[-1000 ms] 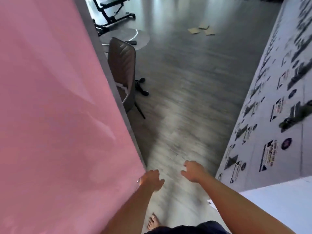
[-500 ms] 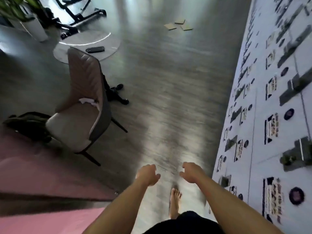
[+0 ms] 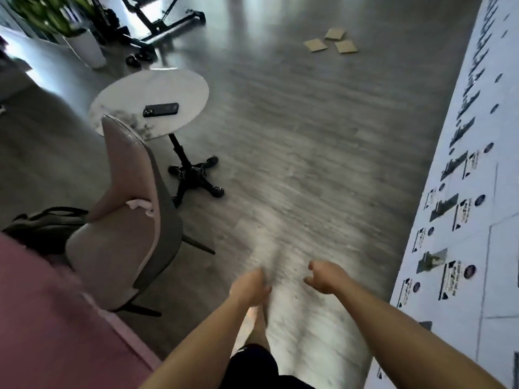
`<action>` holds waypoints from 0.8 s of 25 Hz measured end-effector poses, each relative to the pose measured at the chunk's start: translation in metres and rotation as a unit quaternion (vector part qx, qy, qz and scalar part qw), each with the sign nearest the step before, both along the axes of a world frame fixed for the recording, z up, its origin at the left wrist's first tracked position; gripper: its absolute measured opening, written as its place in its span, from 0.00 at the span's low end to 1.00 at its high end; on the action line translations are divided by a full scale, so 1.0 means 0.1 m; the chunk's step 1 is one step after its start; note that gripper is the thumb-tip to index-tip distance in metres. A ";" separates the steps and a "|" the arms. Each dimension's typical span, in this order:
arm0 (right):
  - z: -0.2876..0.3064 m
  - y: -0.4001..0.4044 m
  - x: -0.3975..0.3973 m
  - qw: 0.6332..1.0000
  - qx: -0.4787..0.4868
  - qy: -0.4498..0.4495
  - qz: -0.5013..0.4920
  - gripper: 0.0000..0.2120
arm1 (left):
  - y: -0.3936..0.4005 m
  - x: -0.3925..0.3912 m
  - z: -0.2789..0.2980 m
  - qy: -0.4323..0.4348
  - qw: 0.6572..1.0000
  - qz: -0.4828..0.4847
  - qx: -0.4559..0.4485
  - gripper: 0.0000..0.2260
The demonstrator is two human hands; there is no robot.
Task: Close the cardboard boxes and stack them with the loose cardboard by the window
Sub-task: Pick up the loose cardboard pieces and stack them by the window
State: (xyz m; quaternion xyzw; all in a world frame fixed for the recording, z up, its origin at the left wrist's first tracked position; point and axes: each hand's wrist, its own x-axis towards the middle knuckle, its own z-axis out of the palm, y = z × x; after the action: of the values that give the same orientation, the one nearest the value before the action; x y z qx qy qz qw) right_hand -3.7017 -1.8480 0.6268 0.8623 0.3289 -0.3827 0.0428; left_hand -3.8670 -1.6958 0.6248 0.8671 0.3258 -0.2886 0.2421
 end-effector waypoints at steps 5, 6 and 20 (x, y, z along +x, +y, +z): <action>-0.07 0.65 1.10 1.000 -0.018 0.002 -0.021 0.25 | 0.86 1.25 -0.16 0.026 0.998 -0.049 0.000 0.22; -0.02 0.77 1.35 0.999 -0.025 0.006 -0.027 0.25 | 1.04 1.58 -0.13 0.025 0.998 -0.063 -0.001 0.23; 0.00 1.62 5.41 0.988 -0.006 0.029 -0.154 0.21 | 2.04 6.19 0.12 -0.015 0.992 -0.120 0.036 0.20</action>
State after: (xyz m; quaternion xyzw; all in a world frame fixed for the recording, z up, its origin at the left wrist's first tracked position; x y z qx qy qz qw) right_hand -3.1611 -1.6858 0.6264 0.8912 0.1906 -0.4112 -0.0211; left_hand -3.2480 -1.4918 0.6371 0.9121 0.2264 -0.2909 0.1792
